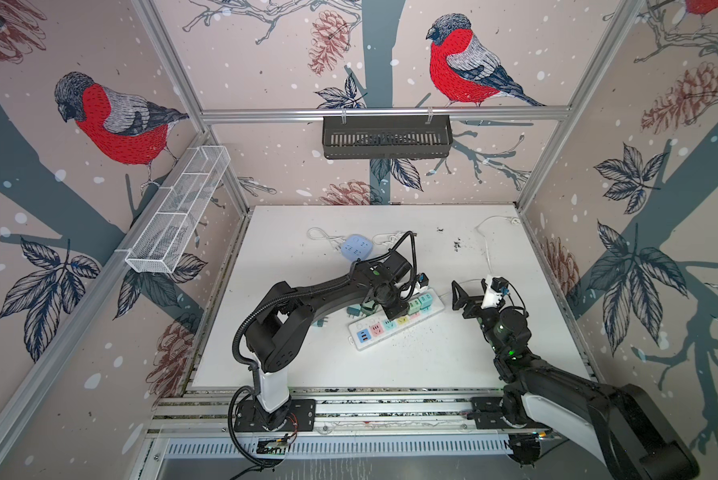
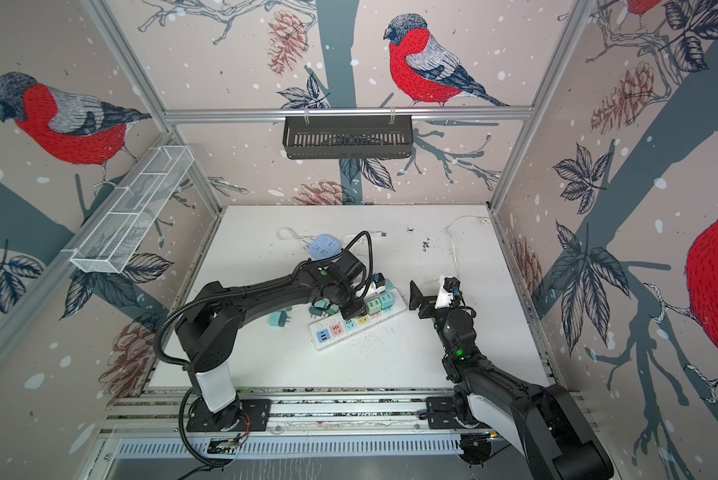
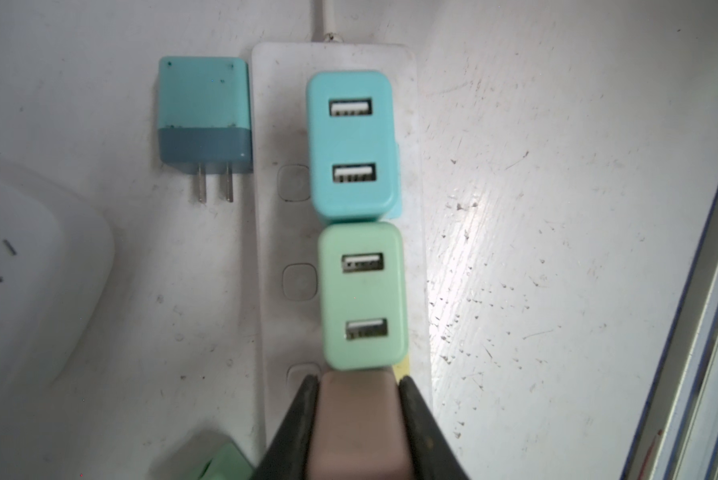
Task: Insert the plug
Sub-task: 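Lower the pink adapter into the socket below the mint-green adapter, open left gripper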
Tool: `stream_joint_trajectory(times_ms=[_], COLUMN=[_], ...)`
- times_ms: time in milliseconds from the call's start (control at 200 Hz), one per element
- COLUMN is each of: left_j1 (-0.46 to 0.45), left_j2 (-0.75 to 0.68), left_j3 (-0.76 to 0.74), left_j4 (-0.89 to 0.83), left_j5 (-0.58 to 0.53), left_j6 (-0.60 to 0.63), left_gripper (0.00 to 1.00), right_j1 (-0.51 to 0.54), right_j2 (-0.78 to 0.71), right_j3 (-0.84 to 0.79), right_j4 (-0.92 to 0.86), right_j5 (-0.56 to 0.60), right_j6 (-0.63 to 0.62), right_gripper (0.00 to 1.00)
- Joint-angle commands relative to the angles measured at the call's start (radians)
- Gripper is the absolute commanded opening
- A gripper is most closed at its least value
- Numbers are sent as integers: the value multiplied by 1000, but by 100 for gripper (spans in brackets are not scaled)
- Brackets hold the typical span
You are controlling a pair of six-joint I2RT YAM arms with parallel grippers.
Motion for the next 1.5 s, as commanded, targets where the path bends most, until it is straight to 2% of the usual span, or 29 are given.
stream_joint_trajectory(times_ms=[0,1231,1291,1321,1331,1336,1346,1351,1361,1496], left_j1=[-2,-41,-43,-45,-45,-45,-46,-46,-47,-54], left_j2=[9,108,106,101,97,96,93,92,88,36], left_j3=[10,64,66,63,61,60,59,58,57,29], left_j4=[-33,-70,-67,-64,-63,-62,-60,-59,-57,-35], left_j5=[5,-84,-102,-110,-112,-113,-115,-116,-117,-121], left_j6=[-2,-39,-38,-40,-40,-41,-41,-42,-41,-38], left_gripper=[0,2,9,17,29,40,78,89,96,98], right_j1=[0,0,0,0,-1,0,-1,-1,0,0], right_j2=[7,16,19,20,19,19,19,19,19,19], right_j3=[6,12,13,14,13,13,14,14,13,14], right_j4=[39,34,34,33,32,32,33,33,32,32], right_j5=[17,12,15,15,15,15,14,15,14,14], right_j6=[10,10,11,11,11,11,11,12,11,12], right_gripper=[100,100,100,100,100,100,100,100,100,100])
